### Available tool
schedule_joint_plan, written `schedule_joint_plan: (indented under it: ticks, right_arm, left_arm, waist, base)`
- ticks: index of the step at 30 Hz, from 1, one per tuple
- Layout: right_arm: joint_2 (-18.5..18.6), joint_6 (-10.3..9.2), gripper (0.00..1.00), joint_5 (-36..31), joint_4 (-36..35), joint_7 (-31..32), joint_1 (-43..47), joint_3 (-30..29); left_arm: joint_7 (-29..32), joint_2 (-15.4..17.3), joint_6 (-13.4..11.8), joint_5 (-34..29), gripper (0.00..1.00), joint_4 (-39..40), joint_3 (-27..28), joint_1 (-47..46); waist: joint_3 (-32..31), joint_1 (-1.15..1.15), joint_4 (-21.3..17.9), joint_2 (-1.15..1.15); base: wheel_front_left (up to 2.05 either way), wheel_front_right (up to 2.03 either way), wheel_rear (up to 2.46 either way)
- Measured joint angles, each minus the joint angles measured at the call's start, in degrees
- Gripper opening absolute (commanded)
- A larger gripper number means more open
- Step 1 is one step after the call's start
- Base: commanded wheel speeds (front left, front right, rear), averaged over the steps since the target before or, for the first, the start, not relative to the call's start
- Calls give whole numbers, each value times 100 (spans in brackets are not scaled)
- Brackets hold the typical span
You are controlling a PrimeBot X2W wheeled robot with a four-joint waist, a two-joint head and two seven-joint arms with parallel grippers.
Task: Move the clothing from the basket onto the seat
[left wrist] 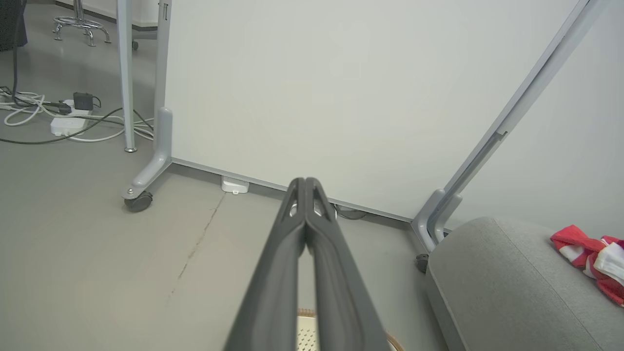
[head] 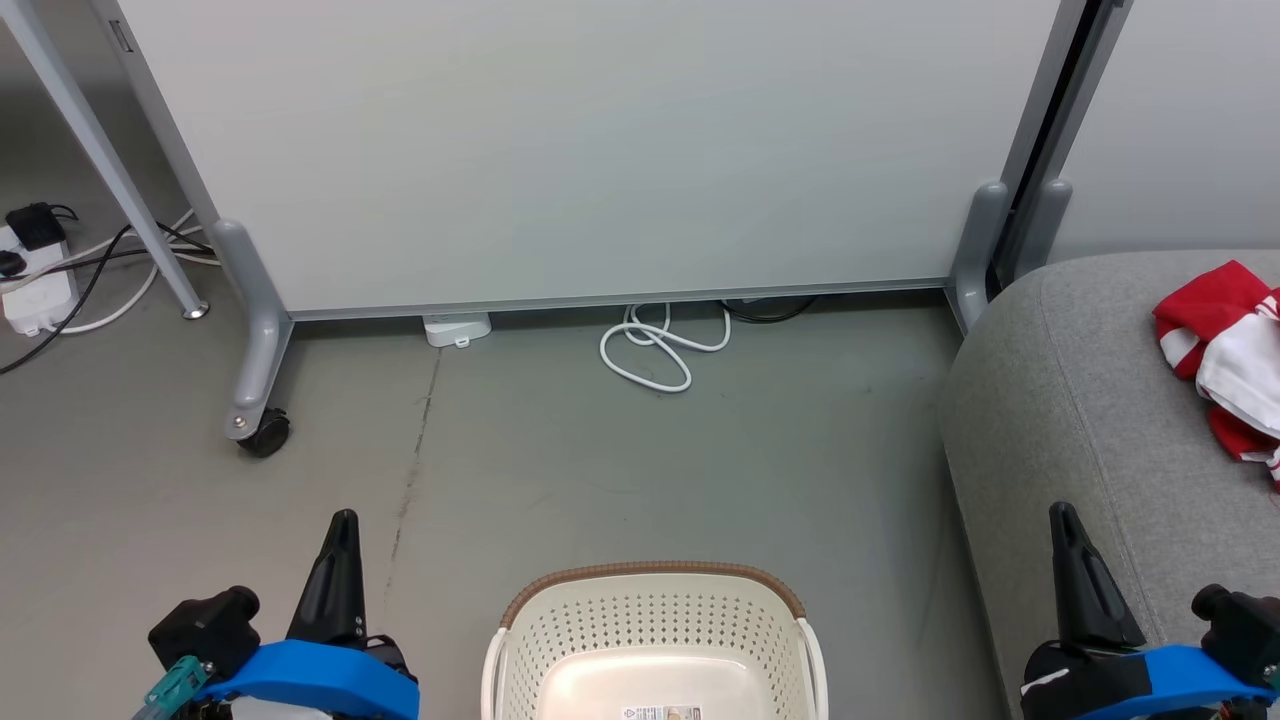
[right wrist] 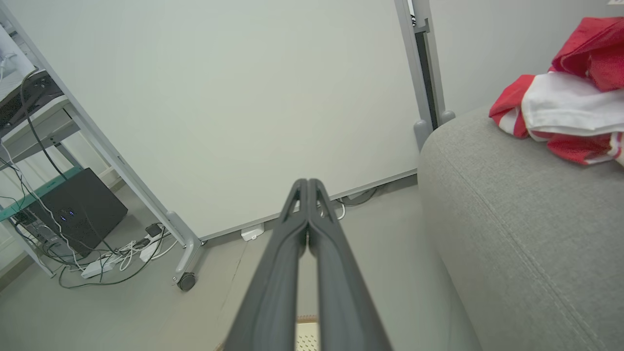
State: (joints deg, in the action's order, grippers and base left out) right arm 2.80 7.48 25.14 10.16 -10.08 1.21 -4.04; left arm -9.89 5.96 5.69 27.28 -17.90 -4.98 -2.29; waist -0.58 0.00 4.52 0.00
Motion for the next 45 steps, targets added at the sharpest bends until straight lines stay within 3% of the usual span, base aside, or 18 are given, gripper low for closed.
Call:
schedule_joint_plan:
  ticks: [22,45]
  right_arm:
    - [0,0,0,1974,113,497,-204,-67]
    - [0,-1,0,3582,200,889,-371,-127]
  left_arm:
    - [482,-92,43,1896,0,113,325,-97]
    - [881,-166,86,3478,0,201,613,-175]
  waist:
    - [16,0,-92,0]
    - [31,0,-187,0]
  base:
    - [0,0,0]
    - [0,0,0]
